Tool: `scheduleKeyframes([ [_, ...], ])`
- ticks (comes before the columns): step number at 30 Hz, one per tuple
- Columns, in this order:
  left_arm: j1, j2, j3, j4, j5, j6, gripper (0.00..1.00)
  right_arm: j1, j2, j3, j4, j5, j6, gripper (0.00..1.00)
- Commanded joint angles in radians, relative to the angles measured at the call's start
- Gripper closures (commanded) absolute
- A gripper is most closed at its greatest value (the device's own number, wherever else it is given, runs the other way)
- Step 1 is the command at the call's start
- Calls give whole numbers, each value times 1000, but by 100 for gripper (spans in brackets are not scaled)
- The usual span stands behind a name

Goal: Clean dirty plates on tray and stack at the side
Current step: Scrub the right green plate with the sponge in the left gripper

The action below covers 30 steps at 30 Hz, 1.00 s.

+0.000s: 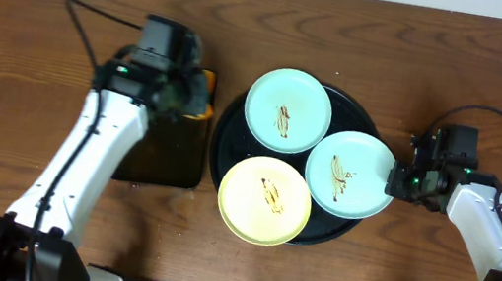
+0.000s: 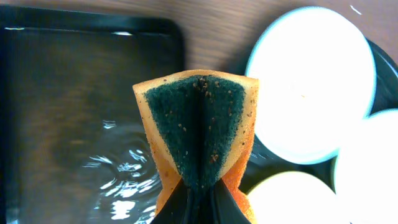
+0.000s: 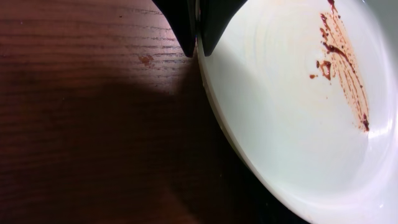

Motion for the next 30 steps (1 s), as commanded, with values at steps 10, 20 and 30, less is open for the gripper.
scheduleKeyframes([
  [10, -299, 239, 266, -19, 182, -6, 93, -2, 6, -6, -2, -2, -8, 99],
  [20, -489, 422, 268, 109, 203, -6, 92, -2, 6, -6, -2, -2, -7, 99],
  [30, -592, 552, 268, 218, 274, -47, 93, -2, 6, -6, -2, -2, -7, 99],
])
